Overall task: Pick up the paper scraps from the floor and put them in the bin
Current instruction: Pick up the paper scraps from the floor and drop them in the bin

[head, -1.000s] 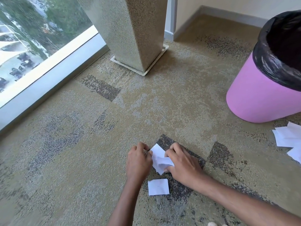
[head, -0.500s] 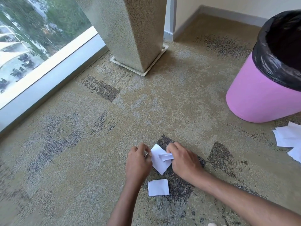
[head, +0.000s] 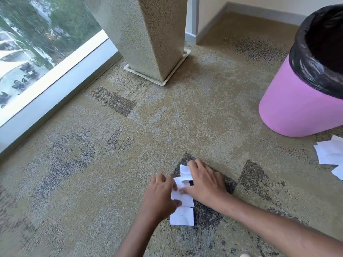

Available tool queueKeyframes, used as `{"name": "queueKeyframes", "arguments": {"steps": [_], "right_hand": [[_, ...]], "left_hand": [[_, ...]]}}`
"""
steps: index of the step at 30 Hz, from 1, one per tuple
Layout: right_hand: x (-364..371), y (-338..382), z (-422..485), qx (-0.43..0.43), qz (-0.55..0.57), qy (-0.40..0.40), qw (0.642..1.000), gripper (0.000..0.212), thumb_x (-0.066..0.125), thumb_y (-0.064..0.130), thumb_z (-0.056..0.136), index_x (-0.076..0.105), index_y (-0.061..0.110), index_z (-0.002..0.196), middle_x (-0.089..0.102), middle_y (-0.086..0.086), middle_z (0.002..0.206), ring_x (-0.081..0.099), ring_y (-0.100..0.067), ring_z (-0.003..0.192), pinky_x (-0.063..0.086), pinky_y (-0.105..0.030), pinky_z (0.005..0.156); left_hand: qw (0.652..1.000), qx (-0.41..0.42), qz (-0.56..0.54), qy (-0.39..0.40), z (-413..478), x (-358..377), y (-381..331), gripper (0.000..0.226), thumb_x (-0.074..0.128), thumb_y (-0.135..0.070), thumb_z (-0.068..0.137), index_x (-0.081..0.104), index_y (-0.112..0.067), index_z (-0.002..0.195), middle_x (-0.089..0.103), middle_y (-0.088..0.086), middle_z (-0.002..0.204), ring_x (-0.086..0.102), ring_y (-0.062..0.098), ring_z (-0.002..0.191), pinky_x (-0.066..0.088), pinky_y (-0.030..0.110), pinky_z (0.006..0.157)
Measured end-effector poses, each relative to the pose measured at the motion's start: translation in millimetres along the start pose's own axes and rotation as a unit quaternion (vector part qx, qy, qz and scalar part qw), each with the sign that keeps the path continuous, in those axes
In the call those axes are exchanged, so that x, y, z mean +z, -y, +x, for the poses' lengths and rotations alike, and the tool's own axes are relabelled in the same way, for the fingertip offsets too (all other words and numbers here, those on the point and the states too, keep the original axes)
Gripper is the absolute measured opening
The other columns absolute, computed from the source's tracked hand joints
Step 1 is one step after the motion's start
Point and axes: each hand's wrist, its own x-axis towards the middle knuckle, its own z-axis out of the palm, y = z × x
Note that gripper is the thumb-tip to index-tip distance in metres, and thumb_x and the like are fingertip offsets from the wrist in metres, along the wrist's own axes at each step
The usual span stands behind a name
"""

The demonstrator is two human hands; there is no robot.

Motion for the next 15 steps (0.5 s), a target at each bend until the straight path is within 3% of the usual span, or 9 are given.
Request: {"name": "queueKeyframes", "arguments": {"steps": [5,10,12,15], "right_hand": [[-1,8,0,-0.003,-0.009,-0.006,1.000,0.067,0.077,0.064,0.084,0.042,0.026,0.127,0.046,0.006,0.128,0.052,-0.020,0.123,0.037,-0.036,0.078],[-3,17,-1,-0.028,-0.032,0.005,0.999,0.048,0.071,0.053,0.095,0.049,0.024,0.126,0.054,0.003,0.129,0.053,-0.024,0.126,0.048,-0.039,0.086],[-5,22,-2,-0.036,-0.040,0.017,0.998,0.041,0.066,0.046,0.099,0.050,0.022,0.128,0.057,0.001,0.131,0.053,-0.025,0.127,0.048,-0.040,0.088],[-3,25,-5,-0.054,-0.046,0.014,0.997,0.037,0.063,0.042,0.102,0.049,0.019,0.128,0.057,0.000,0.130,0.052,-0.025,0.126,0.048,-0.039,0.086]], "left_hand": [[0.997,-0.033,0.041,0.063,-15,13,-11,0.068,0.087,-0.060,0.072,0.055,-0.029,0.124,0.047,-0.003,0.133,0.049,0.021,0.127,0.052,0.040,0.102],[0.996,-0.035,0.083,0.028,-28,31,-26,0.101,0.091,-0.060,0.066,0.036,-0.028,0.145,0.042,-0.001,0.138,0.042,0.026,0.131,0.052,0.043,0.100],[0.997,-0.046,0.059,0.009,-31,36,-29,0.100,0.090,-0.051,0.071,0.031,-0.031,0.149,0.041,-0.001,0.139,0.043,0.026,0.132,0.051,0.042,0.098],[0.998,-0.058,0.001,-0.017,-35,44,-25,0.083,0.088,-0.037,0.074,0.038,-0.033,0.140,0.042,-0.006,0.133,0.049,0.022,0.124,0.050,0.037,0.089]]}}
